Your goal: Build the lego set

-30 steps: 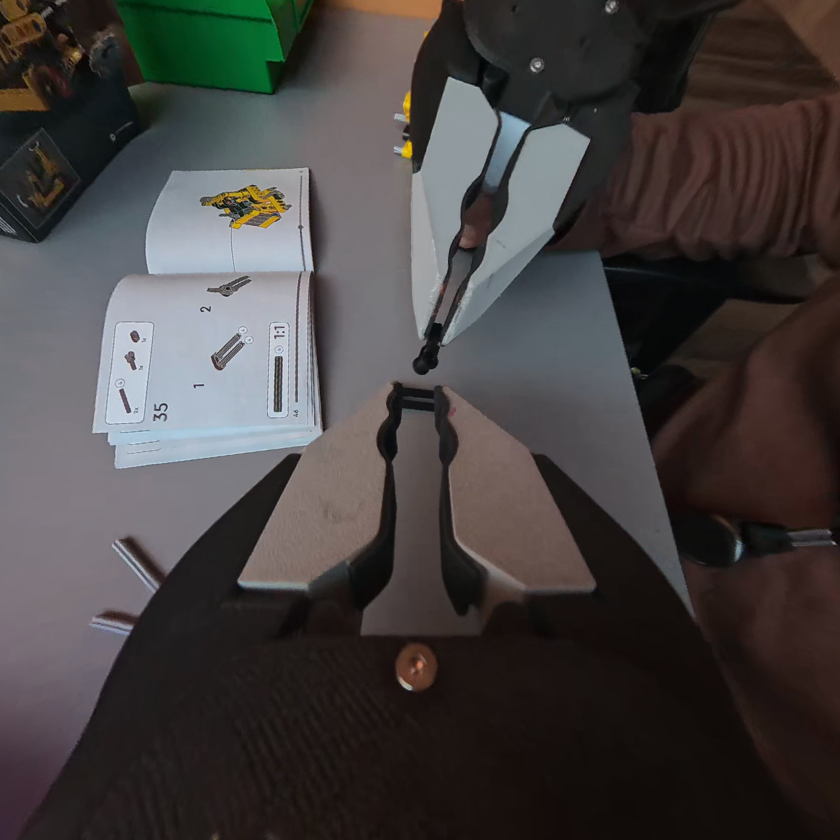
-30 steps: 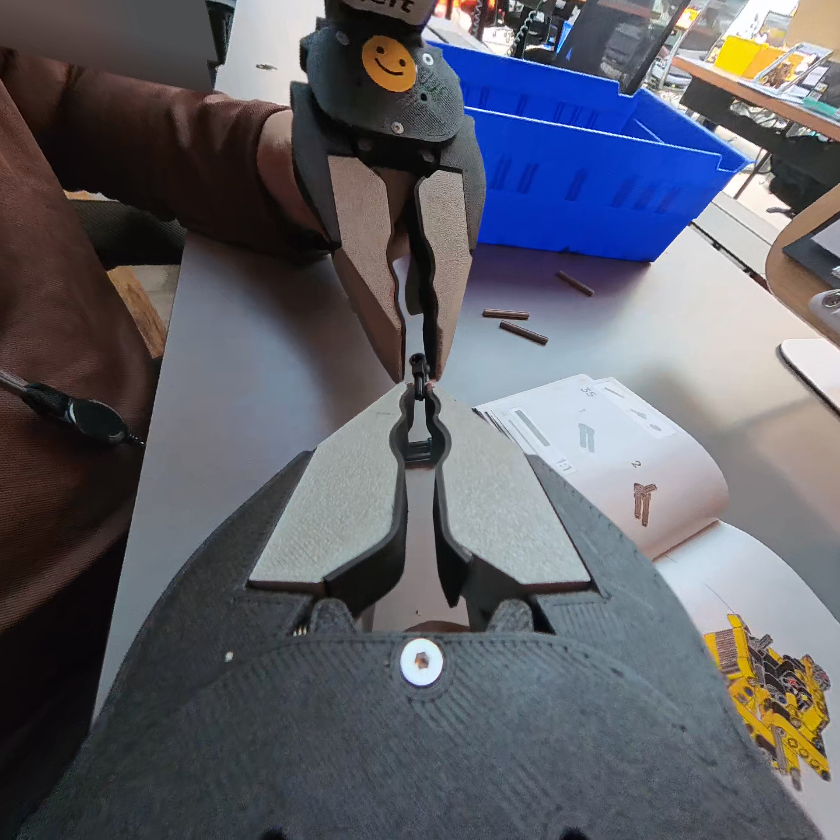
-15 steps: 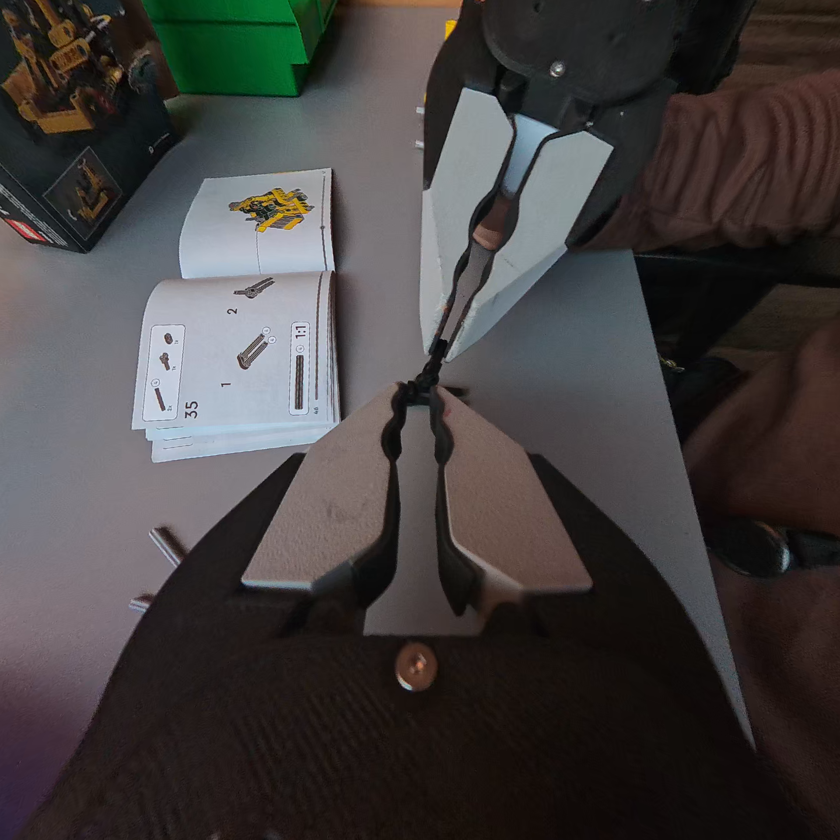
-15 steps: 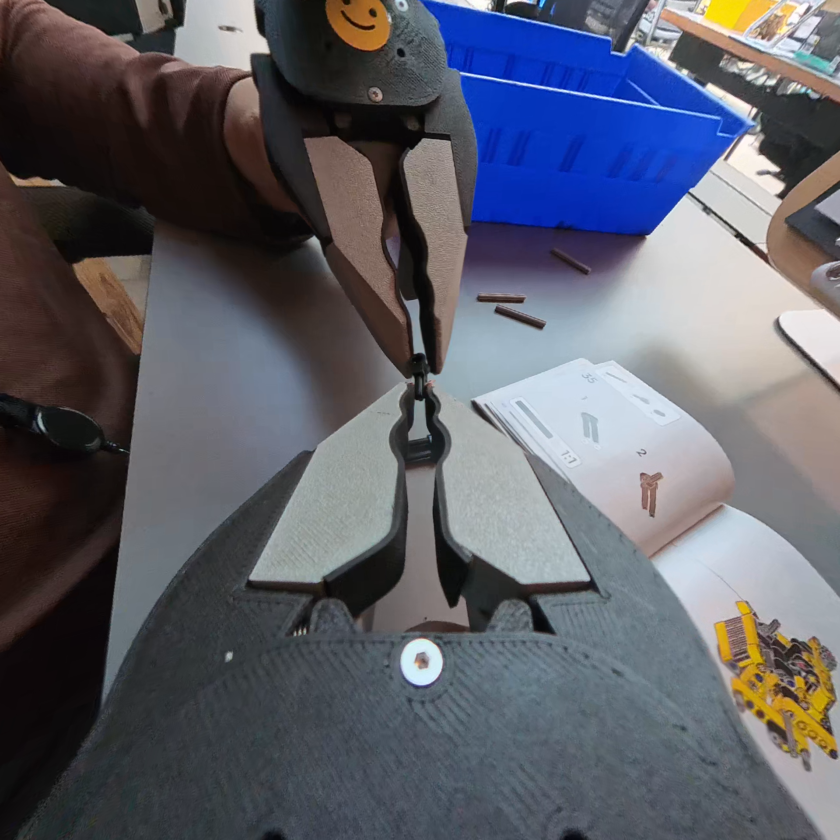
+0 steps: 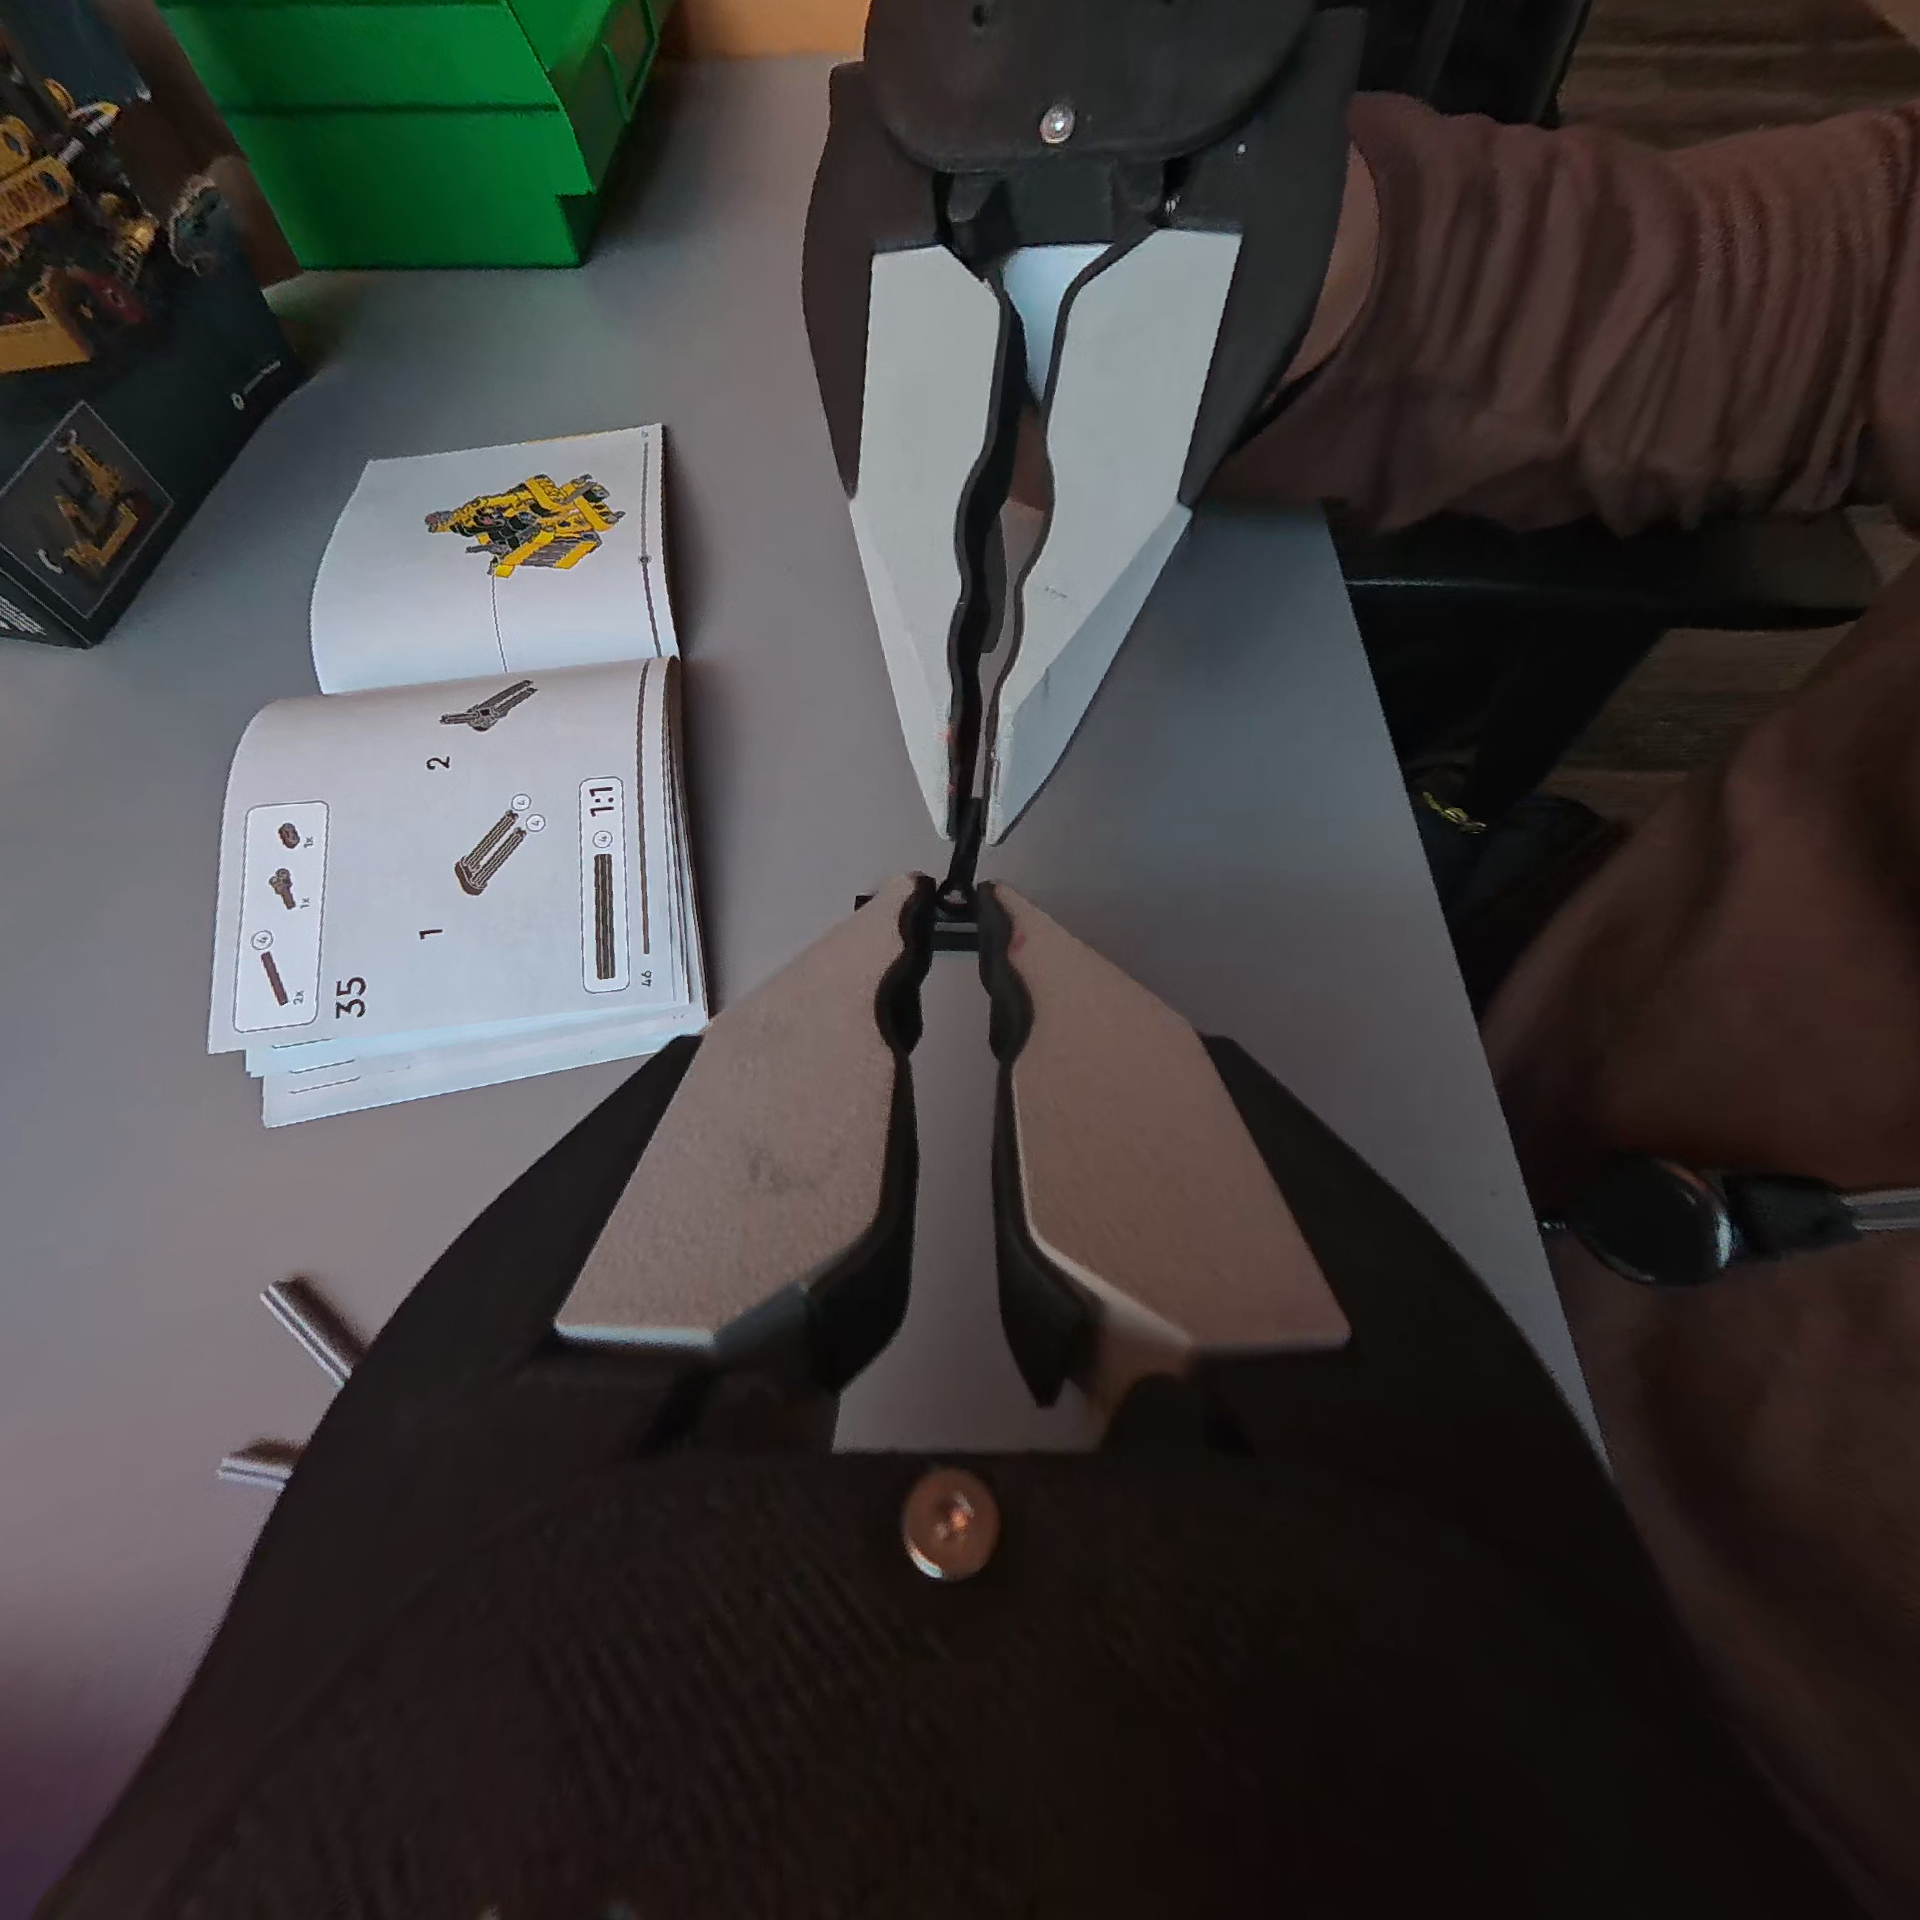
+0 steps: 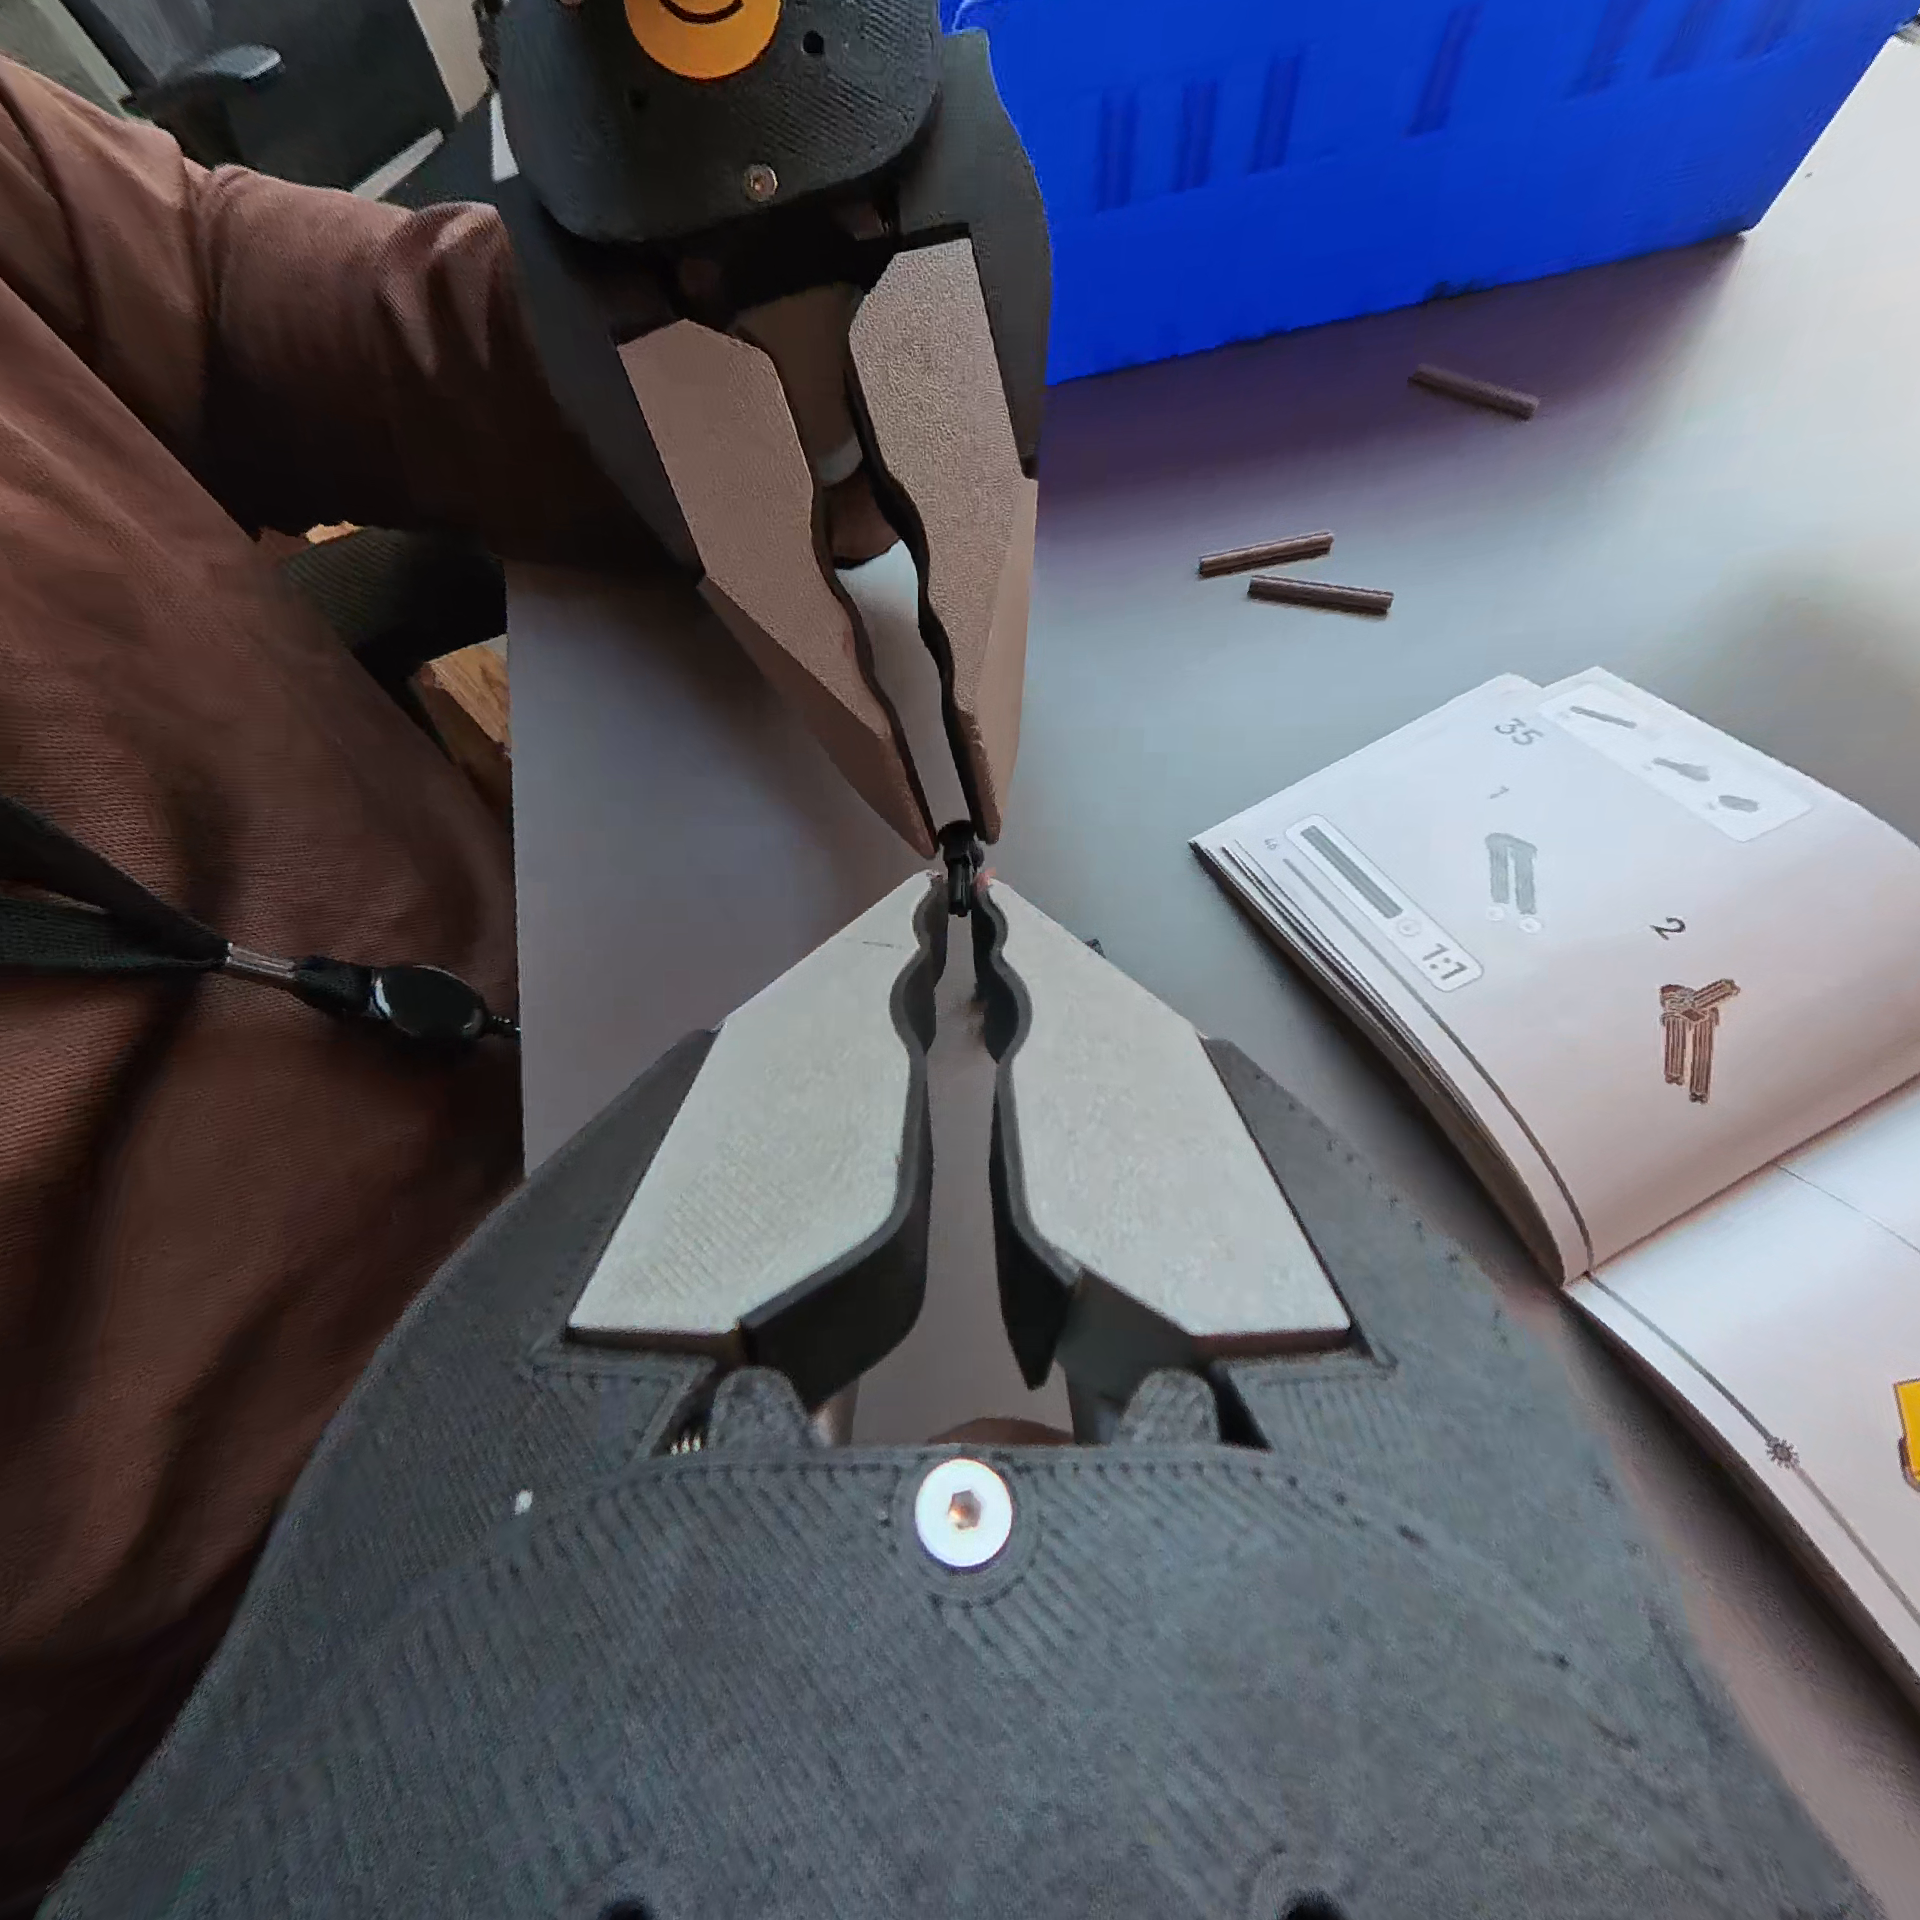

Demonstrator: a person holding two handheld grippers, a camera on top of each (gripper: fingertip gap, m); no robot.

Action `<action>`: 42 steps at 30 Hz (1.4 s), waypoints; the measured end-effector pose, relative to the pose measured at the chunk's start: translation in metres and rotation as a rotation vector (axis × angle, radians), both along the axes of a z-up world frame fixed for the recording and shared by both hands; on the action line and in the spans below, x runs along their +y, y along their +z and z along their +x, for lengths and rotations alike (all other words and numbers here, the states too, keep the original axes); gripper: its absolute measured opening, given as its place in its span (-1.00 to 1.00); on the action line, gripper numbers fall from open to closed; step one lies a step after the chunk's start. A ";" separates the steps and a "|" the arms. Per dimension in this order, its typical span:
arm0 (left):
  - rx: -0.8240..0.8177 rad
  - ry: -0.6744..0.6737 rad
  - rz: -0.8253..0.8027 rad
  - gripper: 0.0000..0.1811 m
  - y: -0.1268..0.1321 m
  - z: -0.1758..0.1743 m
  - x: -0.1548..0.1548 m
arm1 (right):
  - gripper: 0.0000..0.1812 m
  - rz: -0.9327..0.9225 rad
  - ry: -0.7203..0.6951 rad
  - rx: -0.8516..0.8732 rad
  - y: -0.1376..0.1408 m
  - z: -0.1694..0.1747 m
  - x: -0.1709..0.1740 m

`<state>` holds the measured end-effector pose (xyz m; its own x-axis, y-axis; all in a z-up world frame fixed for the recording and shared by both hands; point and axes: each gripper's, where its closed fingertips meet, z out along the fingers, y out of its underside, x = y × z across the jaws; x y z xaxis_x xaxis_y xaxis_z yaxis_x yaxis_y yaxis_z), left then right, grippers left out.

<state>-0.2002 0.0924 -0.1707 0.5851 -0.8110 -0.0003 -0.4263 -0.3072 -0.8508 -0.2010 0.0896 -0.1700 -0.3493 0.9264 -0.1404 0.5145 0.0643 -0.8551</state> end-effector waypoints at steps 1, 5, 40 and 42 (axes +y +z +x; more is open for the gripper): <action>-0.005 -0.006 -0.002 -0.95 0.001 0.001 -0.001 | -0.99 -0.008 -0.001 -0.007 0.001 0.001 -0.001; -0.063 -0.028 -0.037 -0.95 0.004 0.004 -0.004 | -0.98 -0.004 0.019 0.015 0.008 0.003 -0.004; -0.414 -0.096 -0.194 -0.95 0.033 0.007 -0.009 | -0.98 -0.009 0.027 0.188 0.036 -0.001 -0.010; -0.407 -0.094 -0.198 -0.95 0.031 0.007 -0.009 | -0.98 -0.012 0.028 0.179 0.034 -0.001 -0.010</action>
